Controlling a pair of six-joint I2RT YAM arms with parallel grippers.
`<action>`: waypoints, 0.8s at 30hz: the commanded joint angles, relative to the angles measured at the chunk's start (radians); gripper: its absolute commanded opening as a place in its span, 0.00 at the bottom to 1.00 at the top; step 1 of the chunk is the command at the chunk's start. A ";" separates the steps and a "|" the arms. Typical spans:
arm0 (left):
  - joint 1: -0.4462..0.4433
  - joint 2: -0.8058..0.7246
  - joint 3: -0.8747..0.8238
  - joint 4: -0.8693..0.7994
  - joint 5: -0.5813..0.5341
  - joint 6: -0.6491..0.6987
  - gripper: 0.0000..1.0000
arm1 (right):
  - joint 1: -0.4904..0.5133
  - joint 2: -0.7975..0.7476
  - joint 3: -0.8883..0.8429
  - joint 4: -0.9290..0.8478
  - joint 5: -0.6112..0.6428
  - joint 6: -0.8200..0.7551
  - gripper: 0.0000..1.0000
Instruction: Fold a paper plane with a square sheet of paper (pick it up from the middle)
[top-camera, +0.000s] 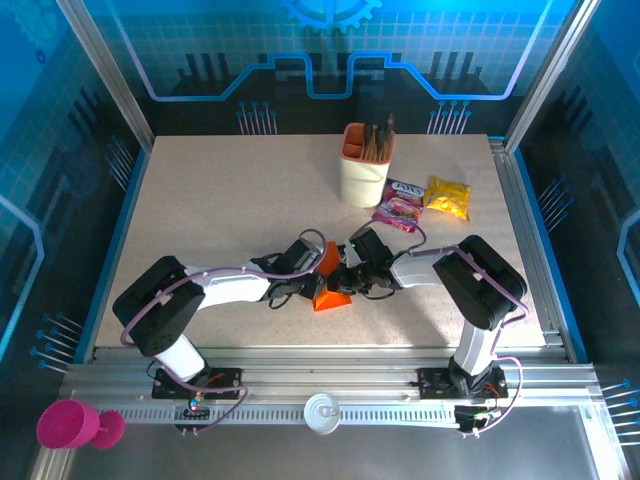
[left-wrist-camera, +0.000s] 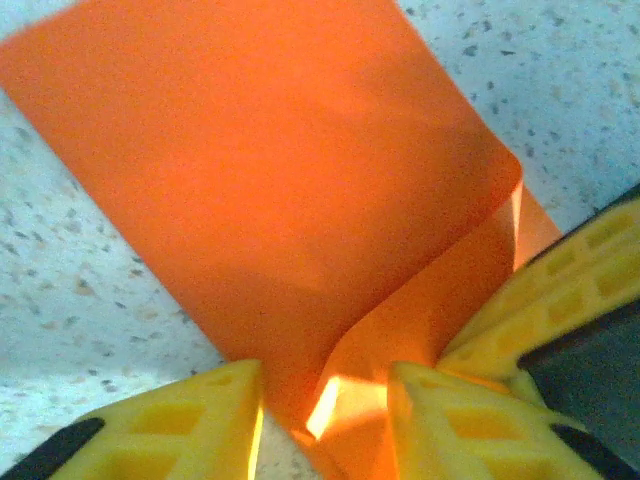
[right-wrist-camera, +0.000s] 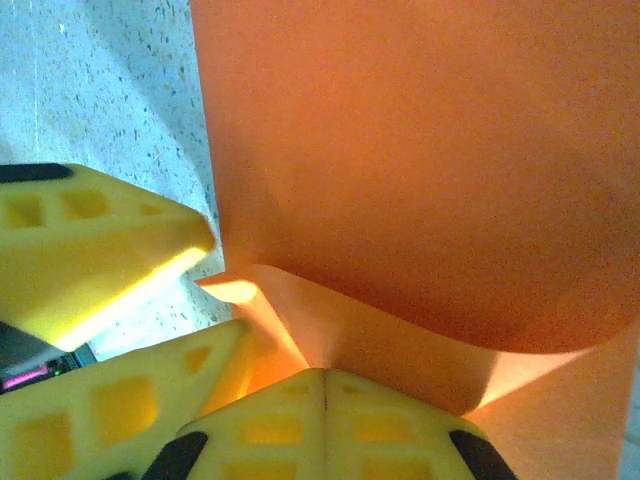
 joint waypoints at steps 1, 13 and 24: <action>0.009 -0.086 0.032 -0.042 0.012 -0.010 0.54 | 0.000 0.030 -0.032 -0.055 0.049 0.010 0.00; -0.075 -0.196 -0.112 0.085 0.213 -0.083 0.00 | 0.003 0.041 -0.049 -0.029 0.046 0.028 0.00; -0.106 -0.116 -0.124 0.158 0.196 -0.094 0.00 | 0.001 0.051 -0.057 -0.015 0.041 0.037 0.00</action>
